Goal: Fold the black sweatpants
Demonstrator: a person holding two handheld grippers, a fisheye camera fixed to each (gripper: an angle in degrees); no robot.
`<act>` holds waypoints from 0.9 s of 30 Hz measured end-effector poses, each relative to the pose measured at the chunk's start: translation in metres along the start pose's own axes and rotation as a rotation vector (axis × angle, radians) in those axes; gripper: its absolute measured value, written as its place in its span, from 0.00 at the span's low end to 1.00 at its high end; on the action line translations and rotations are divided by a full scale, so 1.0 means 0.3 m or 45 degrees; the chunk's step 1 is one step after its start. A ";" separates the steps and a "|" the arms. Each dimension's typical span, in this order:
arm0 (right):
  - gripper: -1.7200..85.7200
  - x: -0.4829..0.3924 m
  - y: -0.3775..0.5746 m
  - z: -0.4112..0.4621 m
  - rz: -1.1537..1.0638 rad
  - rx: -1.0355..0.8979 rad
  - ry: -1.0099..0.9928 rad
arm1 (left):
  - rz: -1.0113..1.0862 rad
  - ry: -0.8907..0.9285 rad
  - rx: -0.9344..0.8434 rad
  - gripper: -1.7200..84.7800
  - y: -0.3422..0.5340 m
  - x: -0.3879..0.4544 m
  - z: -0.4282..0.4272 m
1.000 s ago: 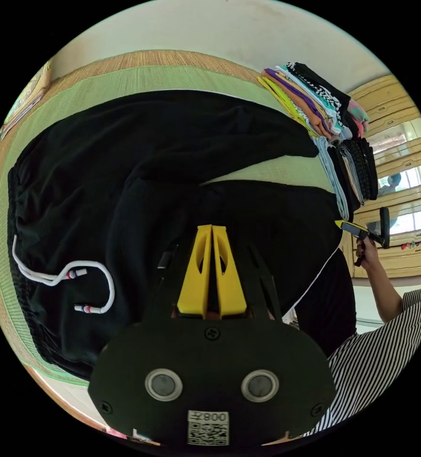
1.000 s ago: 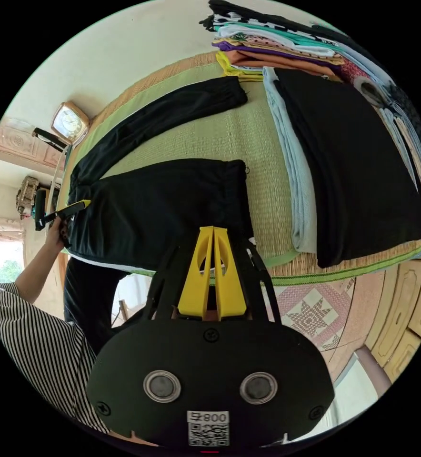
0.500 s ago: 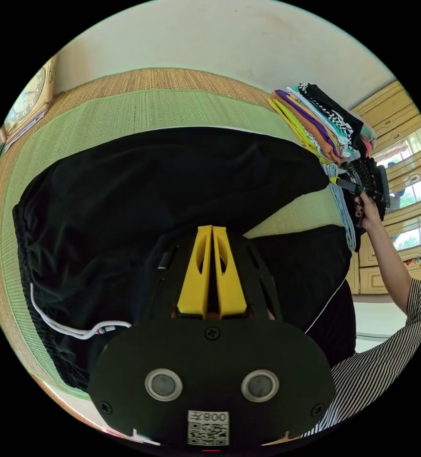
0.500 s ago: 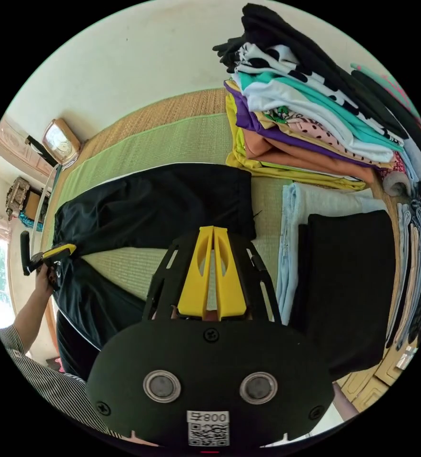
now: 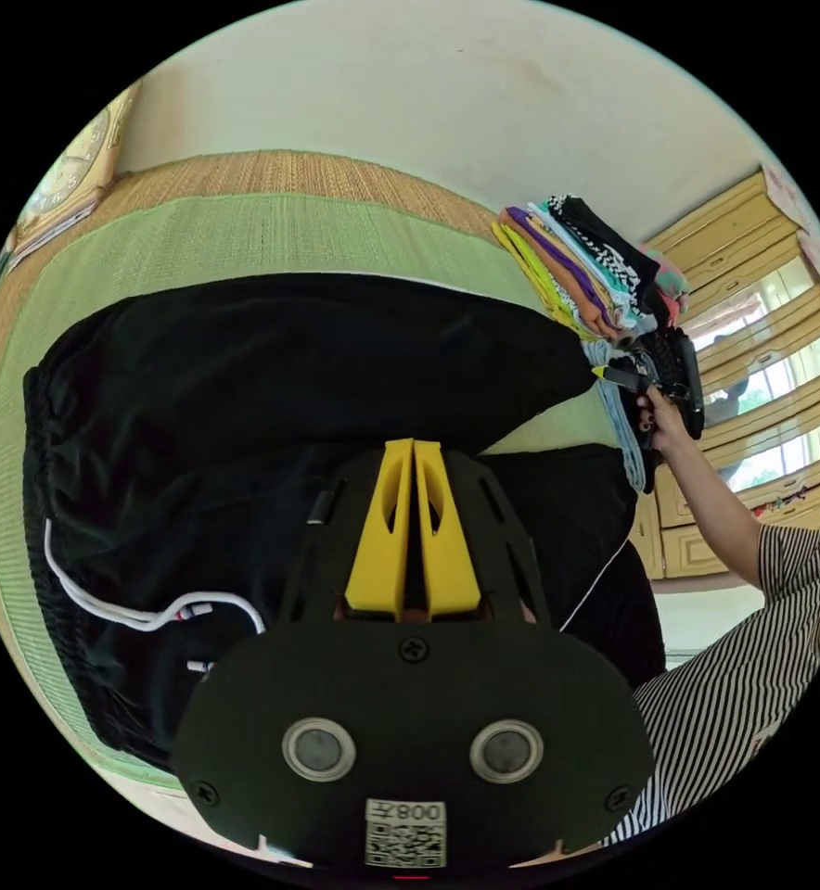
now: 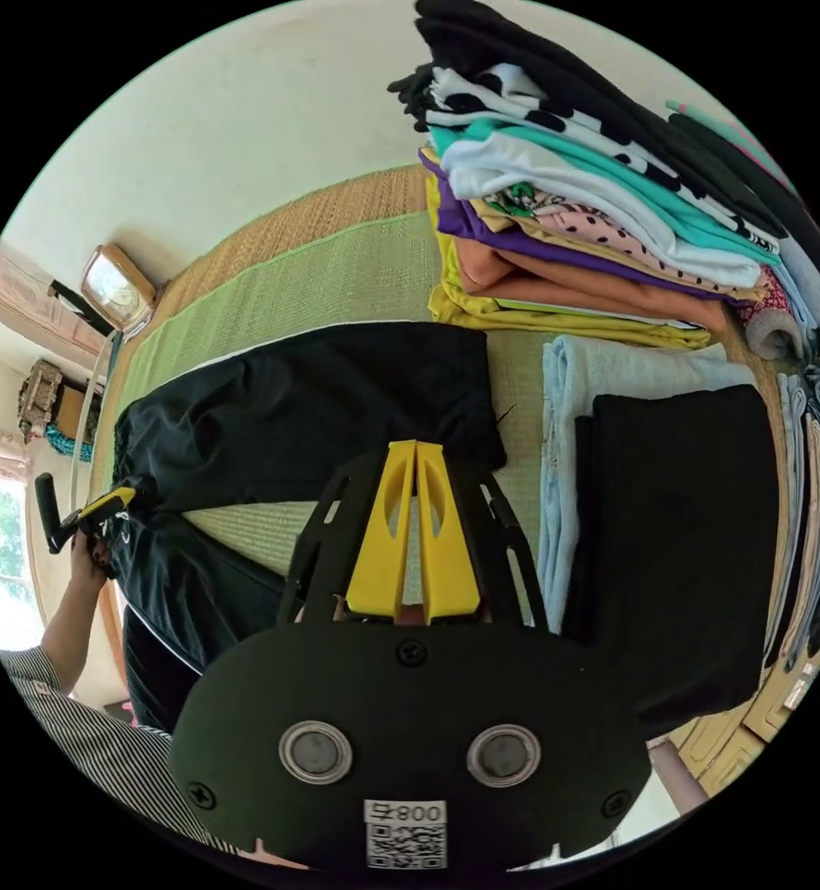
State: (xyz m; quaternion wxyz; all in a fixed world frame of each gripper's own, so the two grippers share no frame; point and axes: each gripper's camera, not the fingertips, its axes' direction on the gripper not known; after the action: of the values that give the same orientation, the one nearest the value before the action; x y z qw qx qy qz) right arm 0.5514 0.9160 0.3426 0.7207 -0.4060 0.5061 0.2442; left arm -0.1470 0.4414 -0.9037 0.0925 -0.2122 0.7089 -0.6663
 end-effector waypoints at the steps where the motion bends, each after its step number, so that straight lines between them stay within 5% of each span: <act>1: 0.02 -0.038 0.015 -0.019 -0.030 0.027 -0.044 | -0.009 0.001 0.021 0.02 0.019 -0.009 -0.020; 15: 0.02 -0.772 0.356 0.141 -0.611 -0.331 -0.393 | -0.434 -0.211 0.085 0.02 0.500 -0.365 -0.239; 27: 0.02 -1.095 0.306 0.253 -0.873 -0.480 -0.320 | -0.515 -0.155 0.100 0.02 0.652 -0.652 -0.313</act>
State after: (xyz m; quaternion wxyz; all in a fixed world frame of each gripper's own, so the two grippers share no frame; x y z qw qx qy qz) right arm 0.4005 1.0491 0.6283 0.7294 -0.6432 0.1960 0.1261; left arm -0.0459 0.6136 -1.1170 0.0078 -0.3861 0.6185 -0.6843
